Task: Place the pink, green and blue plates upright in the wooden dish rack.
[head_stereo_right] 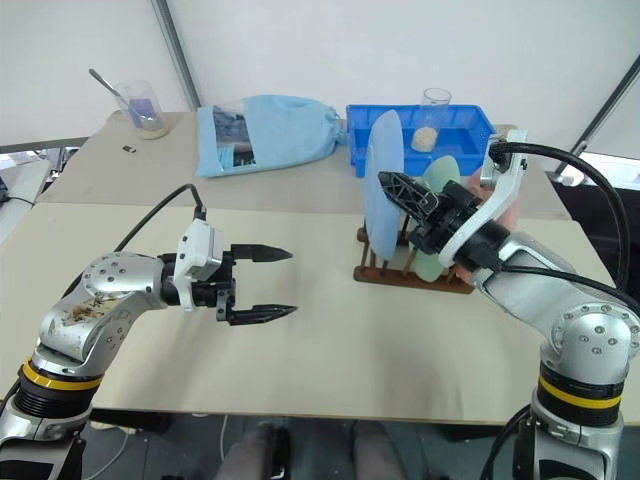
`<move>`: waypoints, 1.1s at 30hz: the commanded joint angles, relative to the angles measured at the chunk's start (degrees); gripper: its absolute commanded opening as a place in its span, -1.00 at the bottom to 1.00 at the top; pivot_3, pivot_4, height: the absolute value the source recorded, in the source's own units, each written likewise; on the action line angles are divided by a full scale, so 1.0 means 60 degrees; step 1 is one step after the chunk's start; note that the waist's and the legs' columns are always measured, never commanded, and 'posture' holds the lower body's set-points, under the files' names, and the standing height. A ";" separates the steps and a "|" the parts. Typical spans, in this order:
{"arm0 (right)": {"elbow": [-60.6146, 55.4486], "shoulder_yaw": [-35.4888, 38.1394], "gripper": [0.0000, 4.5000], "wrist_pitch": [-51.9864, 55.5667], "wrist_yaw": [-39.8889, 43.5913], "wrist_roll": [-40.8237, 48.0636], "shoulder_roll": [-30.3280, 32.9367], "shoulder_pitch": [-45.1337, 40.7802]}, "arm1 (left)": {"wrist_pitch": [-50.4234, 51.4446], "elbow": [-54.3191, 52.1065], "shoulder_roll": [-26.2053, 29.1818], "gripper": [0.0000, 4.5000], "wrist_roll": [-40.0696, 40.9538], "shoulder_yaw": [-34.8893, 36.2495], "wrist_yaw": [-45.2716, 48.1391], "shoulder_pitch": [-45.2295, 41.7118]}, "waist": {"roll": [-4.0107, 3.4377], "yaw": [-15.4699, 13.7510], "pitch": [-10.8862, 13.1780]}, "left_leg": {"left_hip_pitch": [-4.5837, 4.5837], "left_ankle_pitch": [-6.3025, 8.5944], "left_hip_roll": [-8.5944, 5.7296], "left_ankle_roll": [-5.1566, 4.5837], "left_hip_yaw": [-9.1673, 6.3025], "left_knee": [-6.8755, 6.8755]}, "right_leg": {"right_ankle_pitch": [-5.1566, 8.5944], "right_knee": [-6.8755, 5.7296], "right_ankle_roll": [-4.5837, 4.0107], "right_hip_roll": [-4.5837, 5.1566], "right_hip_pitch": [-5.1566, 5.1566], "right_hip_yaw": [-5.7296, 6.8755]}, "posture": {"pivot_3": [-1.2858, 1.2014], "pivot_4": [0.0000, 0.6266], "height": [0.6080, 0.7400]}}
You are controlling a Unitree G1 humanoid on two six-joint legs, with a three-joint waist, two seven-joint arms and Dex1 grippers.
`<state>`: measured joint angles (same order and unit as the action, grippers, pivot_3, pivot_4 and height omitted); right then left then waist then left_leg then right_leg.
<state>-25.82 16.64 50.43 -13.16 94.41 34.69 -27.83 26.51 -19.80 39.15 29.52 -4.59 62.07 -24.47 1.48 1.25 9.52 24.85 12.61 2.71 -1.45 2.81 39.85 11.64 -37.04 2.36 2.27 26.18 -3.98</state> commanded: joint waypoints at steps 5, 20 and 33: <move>0.0717 -0.0309 -0.97 -0.0126 -0.0244 -0.0469 0.0288 -0.0525 | -0.0163 -0.0188 0.0033 1.00 0.0074 0.0138 0.0068 -0.0094 | 0.0000 -0.0020 0.0000 | 0.0000 0.0000 -0.0001 0.0000 0.0001 0.0000 | -0.0001 0.0000 -0.0001 0.0000 0.0000 -0.0001 | 0.03 -0.52 0.34; 0.0717 -0.0110 0.98 0.0135 0.2173 -0.2925 0.2299 -0.1143 | 0.0101 -0.0233 0.0239 1.00 0.0093 0.0399 -0.0164 0.0354 | 0.0000 -0.0068 0.0000 | 0.0002 0.0000 0.0000 0.0000 0.0002 -0.0002 | 0.0001 0.0007 -0.0003 0.0000 0.0003 0.0001 | 0.03 -0.52 0.34; 0.0505 0.4516 0.98 -0.2262 1.2647 -0.9091 0.6485 0.5520 | 0.0004 -0.0714 0.2305 1.00 -0.1243 0.2048 -0.0974 0.2636 | 0.0007 -0.0084 -0.0003 | -0.0027 0.0005 0.0009 -0.0004 0.0043 -0.0015 | 0.0051 0.0035 -0.0026 0.0032 -0.0007 0.0001 | 0.03 -0.52 0.34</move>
<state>-22.94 39.24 41.07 57.10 45.03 72.72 4.57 27.50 -22.14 52.34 22.27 4.90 56.67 -8.39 1.52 0.75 9.50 24.67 12.64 2.77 -1.47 3.08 39.76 11.96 -36.83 2.17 2.46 26.14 -3.97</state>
